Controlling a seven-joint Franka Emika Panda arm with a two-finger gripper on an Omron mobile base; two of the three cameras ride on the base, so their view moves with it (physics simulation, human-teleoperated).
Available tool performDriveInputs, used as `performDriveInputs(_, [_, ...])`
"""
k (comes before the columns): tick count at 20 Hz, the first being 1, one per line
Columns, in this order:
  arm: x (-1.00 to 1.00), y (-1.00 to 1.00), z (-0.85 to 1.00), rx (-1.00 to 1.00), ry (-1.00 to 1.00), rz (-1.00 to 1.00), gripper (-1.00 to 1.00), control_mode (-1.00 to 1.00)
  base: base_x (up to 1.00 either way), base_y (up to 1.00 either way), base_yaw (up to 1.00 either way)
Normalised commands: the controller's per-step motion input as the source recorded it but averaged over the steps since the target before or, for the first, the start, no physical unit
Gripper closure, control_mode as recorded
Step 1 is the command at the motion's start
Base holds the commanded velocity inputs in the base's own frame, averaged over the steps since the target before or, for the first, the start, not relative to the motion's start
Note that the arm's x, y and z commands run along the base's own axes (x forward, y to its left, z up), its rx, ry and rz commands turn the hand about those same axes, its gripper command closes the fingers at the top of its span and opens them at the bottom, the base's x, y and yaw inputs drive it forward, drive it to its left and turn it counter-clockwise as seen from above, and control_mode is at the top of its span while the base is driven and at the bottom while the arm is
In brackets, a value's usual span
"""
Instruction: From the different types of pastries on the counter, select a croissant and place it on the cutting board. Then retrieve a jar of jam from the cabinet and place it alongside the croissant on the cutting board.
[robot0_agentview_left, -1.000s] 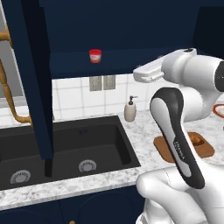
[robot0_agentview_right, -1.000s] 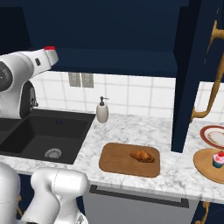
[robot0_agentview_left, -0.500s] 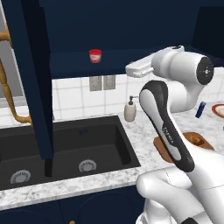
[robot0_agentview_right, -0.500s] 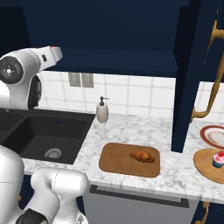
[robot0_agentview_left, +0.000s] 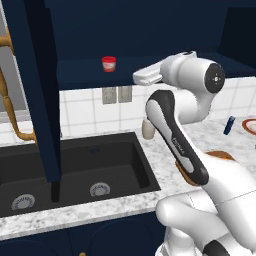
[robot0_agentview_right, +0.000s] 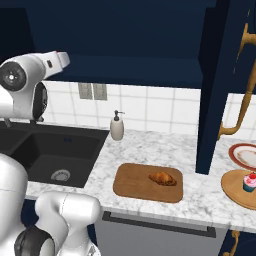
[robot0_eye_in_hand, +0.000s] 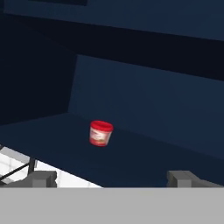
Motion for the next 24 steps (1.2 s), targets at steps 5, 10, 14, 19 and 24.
performDriveInputs(5, [0.24,0.08,-0.04,0.0,0.0,0.0,-1.0,-1.0,0.0,0.0,0.0])
performDriveInputs(10, [0.22,0.17,-0.04,0.0,0.0,0.0,-1.0,-1.0,0.0,0.0,0.0])
performDriveInputs(14, [0.34,0.2,0.0,0.0,0.0,0.0,-1.0,-1.0,0.0,0.0,0.0])
performDriveInputs(19, [0.36,0.15,0.0,0.0,0.02,0.0,-1.0,-1.0,0.0,0.0,0.0])
performDriveInputs(24, [0.36,0.12,0.0,0.0,0.02,0.0,-1.0,-1.0,0.0,0.0,0.0])
